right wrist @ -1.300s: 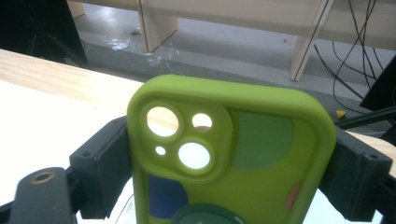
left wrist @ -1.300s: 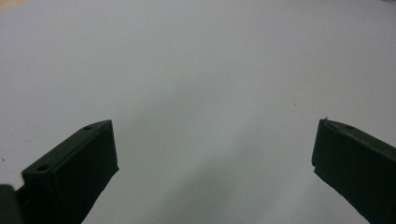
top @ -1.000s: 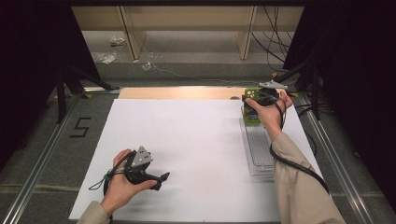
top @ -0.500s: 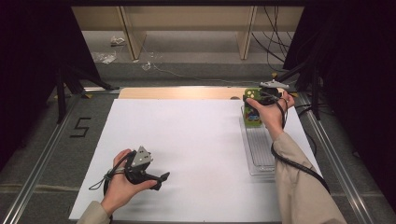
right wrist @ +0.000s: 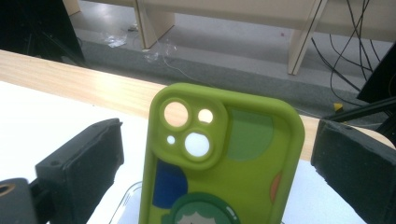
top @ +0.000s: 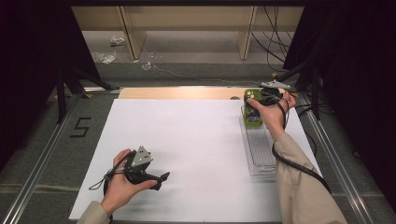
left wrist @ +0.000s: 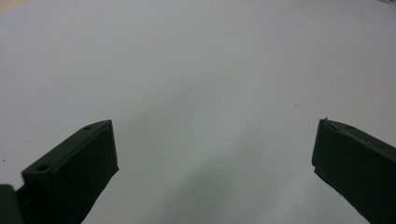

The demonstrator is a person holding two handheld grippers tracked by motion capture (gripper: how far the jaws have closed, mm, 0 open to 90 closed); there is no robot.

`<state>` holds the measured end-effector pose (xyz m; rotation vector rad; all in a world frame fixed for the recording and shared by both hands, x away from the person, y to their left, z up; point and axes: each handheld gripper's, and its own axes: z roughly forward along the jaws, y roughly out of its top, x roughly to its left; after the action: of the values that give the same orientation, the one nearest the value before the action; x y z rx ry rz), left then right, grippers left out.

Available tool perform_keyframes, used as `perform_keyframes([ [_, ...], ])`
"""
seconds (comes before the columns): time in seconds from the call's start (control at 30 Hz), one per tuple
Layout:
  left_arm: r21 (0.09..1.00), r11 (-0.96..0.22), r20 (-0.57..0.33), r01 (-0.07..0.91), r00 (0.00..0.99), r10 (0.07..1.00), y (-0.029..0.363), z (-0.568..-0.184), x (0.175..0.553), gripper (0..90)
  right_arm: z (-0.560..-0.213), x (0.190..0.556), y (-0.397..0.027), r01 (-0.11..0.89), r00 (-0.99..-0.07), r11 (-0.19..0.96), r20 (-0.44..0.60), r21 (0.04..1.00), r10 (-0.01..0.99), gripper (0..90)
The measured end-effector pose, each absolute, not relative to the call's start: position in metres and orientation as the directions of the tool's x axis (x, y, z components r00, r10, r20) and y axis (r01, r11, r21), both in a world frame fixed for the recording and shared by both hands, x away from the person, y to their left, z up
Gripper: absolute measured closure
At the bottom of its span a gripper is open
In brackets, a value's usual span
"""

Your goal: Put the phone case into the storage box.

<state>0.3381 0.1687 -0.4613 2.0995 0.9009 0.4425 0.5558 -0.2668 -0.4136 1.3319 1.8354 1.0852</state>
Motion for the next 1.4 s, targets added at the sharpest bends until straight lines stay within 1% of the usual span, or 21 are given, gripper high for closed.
perform_keyframes([
  [0.3, 0.779, -0.435, 0.008, 0.452, 0.687, 0.727, 0.169, -0.461, 0.338, 0.0, -0.41, 0.545, -0.268, 0.456, -0.296, 0.16, -0.02, 0.876, 0.955, 6.3],
  [0.6, 0.779, -0.435, 0.008, 0.452, 0.686, 0.727, 0.169, -0.461, 0.338, 0.0, -0.404, 0.533, -0.269, 0.42, -0.31, 0.159, -0.023, 0.894, 0.95, 9.6],
  [0.67, 0.78, -0.433, 0.008, 0.451, 0.686, 0.728, 0.169, -0.461, 0.338, 0.0, -0.403, 0.529, -0.27, 0.412, -0.316, 0.16, -0.024, 0.897, 0.949, 11.4],
  [0.73, 0.779, -0.434, 0.008, 0.452, 0.686, 0.728, 0.169, -0.461, 0.338, 0.0, -0.402, 0.526, -0.271, 0.406, -0.325, 0.164, -0.026, 0.899, 0.945, 15.2],
  [1.03, 0.778, -0.435, 0.009, 0.453, 0.685, 0.728, 0.169, -0.462, 0.338, 0.0, -0.403, 0.51, -0.271, 0.388, -0.366, 0.189, -0.037, 0.902, 0.93, 16.5],
  [1.4, 0.781, -0.432, 0.008, 0.452, 0.684, 0.73, 0.168, -0.461, 0.338, 0.0, -0.403, 0.492, -0.269, 0.393, -0.416, 0.201, -0.021, 0.897, 0.909, 17.4],
])
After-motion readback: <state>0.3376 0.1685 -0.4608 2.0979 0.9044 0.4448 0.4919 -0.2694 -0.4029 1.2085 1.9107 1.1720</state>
